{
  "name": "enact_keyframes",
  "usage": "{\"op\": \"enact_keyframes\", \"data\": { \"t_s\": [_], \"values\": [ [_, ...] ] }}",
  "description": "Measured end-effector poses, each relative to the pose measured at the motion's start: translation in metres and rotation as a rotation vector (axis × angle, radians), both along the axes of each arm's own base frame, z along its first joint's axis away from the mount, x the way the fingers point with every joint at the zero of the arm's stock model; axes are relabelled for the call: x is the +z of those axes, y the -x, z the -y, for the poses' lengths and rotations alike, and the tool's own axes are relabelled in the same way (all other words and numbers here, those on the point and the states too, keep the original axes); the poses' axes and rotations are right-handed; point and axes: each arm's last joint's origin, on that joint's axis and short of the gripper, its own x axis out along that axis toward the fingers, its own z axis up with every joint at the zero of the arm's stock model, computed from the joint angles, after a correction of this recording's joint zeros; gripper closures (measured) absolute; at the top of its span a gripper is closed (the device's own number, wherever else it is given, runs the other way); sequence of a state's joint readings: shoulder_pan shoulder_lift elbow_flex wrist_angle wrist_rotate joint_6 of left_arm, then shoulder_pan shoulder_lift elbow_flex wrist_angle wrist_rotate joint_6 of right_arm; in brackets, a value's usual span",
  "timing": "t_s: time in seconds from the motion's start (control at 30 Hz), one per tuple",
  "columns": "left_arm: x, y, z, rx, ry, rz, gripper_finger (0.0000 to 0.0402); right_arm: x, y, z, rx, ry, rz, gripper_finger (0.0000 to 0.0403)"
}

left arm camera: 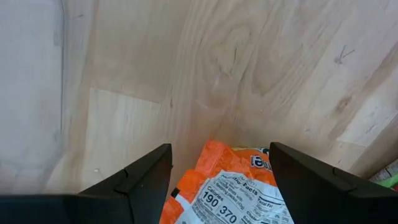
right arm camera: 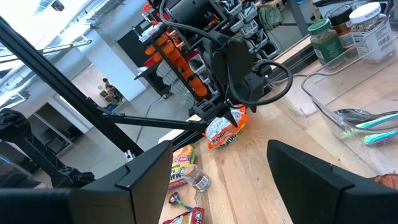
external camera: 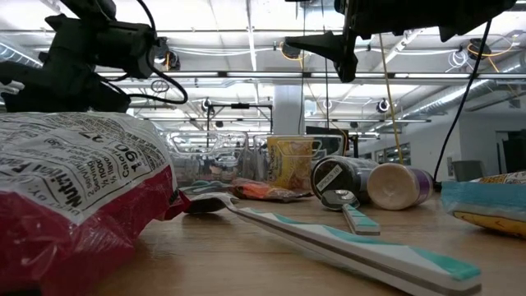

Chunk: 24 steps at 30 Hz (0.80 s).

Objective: Pick & Place Food Item
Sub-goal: Put the orange noodle pack into the right transparent bin

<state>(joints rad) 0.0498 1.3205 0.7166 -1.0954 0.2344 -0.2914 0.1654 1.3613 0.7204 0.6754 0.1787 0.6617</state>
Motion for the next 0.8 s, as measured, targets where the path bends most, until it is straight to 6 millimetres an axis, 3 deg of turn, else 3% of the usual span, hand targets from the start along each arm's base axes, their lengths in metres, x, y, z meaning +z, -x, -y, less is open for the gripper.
{"op": "enact_keyframes", "data": {
  "t_s": [0.53, 0.8],
  "values": [
    [-0.0012, 0.0008, 0.007, -0.005, -0.07, -0.021, 0.0132, 0.0, 0.0, 0.0, 0.0, 0.0, 0.0, 0.0149],
    [-0.0022, 0.0015, 0.0051, 0.018, -0.151, -0.035, 0.0199, 0.0001, 0.0, 0.0, -0.001, -0.007, 0.001, 0.0149]
  ]
}}
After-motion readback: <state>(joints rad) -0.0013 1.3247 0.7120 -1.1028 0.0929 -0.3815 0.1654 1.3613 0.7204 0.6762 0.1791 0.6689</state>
